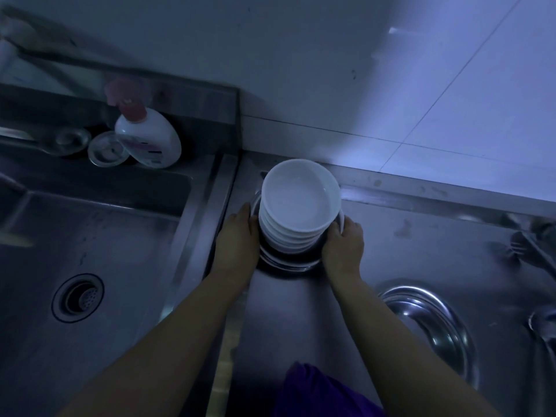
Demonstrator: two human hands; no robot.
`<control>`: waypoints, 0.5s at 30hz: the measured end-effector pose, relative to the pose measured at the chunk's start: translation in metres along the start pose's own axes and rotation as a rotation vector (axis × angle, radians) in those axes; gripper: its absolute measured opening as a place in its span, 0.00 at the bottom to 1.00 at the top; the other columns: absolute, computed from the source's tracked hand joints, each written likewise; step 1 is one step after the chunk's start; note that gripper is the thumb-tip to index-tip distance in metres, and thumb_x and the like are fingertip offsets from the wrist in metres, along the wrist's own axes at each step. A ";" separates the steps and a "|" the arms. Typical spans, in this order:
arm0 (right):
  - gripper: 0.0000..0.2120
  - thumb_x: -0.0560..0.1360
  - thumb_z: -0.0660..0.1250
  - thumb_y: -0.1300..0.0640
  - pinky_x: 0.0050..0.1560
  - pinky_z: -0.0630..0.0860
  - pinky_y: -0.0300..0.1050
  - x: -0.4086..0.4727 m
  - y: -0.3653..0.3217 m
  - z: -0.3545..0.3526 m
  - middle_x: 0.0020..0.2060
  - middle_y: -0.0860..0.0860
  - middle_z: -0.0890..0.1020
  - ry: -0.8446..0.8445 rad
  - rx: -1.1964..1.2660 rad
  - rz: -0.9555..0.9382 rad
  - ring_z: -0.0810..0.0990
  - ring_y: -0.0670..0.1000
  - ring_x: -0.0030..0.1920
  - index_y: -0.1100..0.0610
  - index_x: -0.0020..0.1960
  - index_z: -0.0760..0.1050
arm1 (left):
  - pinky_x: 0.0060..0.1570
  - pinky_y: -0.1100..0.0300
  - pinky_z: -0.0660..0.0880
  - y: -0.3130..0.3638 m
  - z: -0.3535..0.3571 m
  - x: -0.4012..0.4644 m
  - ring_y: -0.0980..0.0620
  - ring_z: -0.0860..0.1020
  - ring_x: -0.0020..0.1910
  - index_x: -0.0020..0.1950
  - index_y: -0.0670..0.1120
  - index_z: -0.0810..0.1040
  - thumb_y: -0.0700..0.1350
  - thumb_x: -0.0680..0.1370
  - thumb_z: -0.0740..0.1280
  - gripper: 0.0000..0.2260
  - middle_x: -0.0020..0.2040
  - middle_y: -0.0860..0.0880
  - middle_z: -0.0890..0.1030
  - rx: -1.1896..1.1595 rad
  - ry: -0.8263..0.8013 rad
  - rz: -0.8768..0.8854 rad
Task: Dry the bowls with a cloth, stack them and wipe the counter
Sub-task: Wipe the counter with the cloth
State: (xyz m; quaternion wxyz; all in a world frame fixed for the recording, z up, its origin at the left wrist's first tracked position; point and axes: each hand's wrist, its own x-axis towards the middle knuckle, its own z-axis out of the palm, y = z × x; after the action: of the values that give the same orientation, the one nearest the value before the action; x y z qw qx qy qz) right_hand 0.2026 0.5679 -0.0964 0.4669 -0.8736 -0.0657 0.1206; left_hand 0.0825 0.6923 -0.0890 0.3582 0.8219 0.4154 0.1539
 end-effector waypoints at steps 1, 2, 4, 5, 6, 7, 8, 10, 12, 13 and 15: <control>0.10 0.78 0.58 0.59 0.40 0.62 0.43 0.004 -0.002 0.002 0.41 0.56 0.72 0.006 0.000 -0.001 0.70 0.50 0.36 0.60 0.38 0.70 | 0.38 0.55 0.70 0.001 0.000 0.005 0.45 0.76 0.43 0.55 0.42 0.73 0.44 0.82 0.53 0.11 0.46 0.41 0.78 -0.013 -0.013 -0.002; 0.10 0.78 0.58 0.59 0.41 0.64 0.44 0.007 -0.003 0.004 0.40 0.58 0.72 0.010 -0.001 -0.002 0.70 0.52 0.37 0.59 0.38 0.69 | 0.38 0.55 0.70 0.001 -0.001 0.009 0.44 0.76 0.43 0.54 0.42 0.73 0.44 0.82 0.53 0.11 0.45 0.41 0.78 -0.028 -0.024 -0.003; 0.11 0.78 0.58 0.59 0.41 0.66 0.46 0.014 -0.006 0.007 0.40 0.58 0.72 0.015 -0.004 -0.002 0.69 0.54 0.38 0.58 0.37 0.66 | 0.40 0.54 0.71 0.003 -0.001 0.019 0.43 0.76 0.44 0.55 0.41 0.73 0.44 0.82 0.53 0.12 0.46 0.40 0.78 -0.034 -0.033 0.001; 0.11 0.77 0.57 0.59 0.41 0.66 0.46 0.018 -0.008 0.009 0.40 0.58 0.72 0.014 -0.005 0.000 0.69 0.54 0.38 0.58 0.37 0.66 | 0.41 0.54 0.71 0.004 -0.001 0.023 0.42 0.76 0.46 0.57 0.41 0.73 0.44 0.82 0.53 0.12 0.47 0.40 0.79 -0.028 -0.034 0.000; 0.10 0.77 0.57 0.59 0.41 0.66 0.47 0.021 -0.009 0.011 0.40 0.58 0.73 0.013 -0.006 0.000 0.69 0.54 0.38 0.58 0.37 0.66 | 0.42 0.54 0.71 0.004 -0.001 0.027 0.43 0.76 0.47 0.60 0.41 0.73 0.44 0.82 0.53 0.13 0.48 0.40 0.79 -0.025 -0.035 0.000; 0.10 0.77 0.57 0.60 0.41 0.66 0.47 0.025 -0.010 0.012 0.41 0.59 0.73 0.011 -0.011 0.000 0.69 0.54 0.38 0.59 0.37 0.67 | 0.42 0.54 0.71 0.005 -0.001 0.030 0.43 0.76 0.47 0.60 0.41 0.73 0.44 0.82 0.53 0.13 0.48 0.40 0.79 -0.026 -0.038 -0.003; 0.10 0.77 0.57 0.60 0.41 0.66 0.47 0.028 -0.010 0.013 0.42 0.59 0.74 0.011 -0.017 -0.002 0.70 0.54 0.38 0.59 0.38 0.67 | 0.42 0.54 0.71 0.006 0.000 0.033 0.42 0.76 0.46 0.60 0.41 0.73 0.44 0.82 0.53 0.13 0.48 0.40 0.79 -0.032 -0.041 -0.007; 0.09 0.77 0.56 0.59 0.40 0.65 0.46 0.033 -0.010 0.015 0.43 0.60 0.75 -0.002 -0.020 0.005 0.70 0.54 0.38 0.59 0.38 0.68 | 0.43 0.53 0.73 0.007 0.000 0.037 0.42 0.76 0.46 0.59 0.41 0.73 0.44 0.82 0.53 0.13 0.48 0.39 0.79 -0.047 -0.045 -0.017; 0.09 0.77 0.56 0.59 0.40 0.65 0.45 0.036 -0.008 0.014 0.43 0.60 0.75 -0.031 -0.039 0.010 0.71 0.54 0.38 0.59 0.38 0.68 | 0.42 0.54 0.72 0.005 0.001 0.039 0.43 0.76 0.47 0.59 0.41 0.73 0.44 0.82 0.53 0.13 0.48 0.39 0.79 -0.054 -0.045 -0.026; 0.10 0.77 0.56 0.58 0.40 0.65 0.45 0.036 -0.008 0.013 0.43 0.60 0.75 -0.051 -0.042 0.017 0.71 0.54 0.38 0.59 0.39 0.69 | 0.40 0.57 0.70 0.005 0.002 0.038 0.44 0.76 0.46 0.59 0.41 0.73 0.45 0.82 0.53 0.13 0.48 0.40 0.79 -0.053 -0.049 -0.030; 0.09 0.77 0.57 0.54 0.41 0.66 0.45 0.034 -0.008 0.008 0.44 0.58 0.75 -0.093 -0.037 0.024 0.71 0.53 0.39 0.57 0.40 0.69 | 0.33 0.63 0.60 0.004 0.001 0.035 0.46 0.75 0.44 0.54 0.41 0.73 0.45 0.82 0.53 0.12 0.45 0.43 0.78 -0.055 -0.054 -0.035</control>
State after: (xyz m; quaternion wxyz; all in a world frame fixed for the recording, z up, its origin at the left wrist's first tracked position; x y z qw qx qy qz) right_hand 0.2334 0.5862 -0.0994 0.4456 -0.8763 -0.0789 0.1655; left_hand 0.1063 0.7177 -0.0887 0.3944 0.8081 0.4156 0.1368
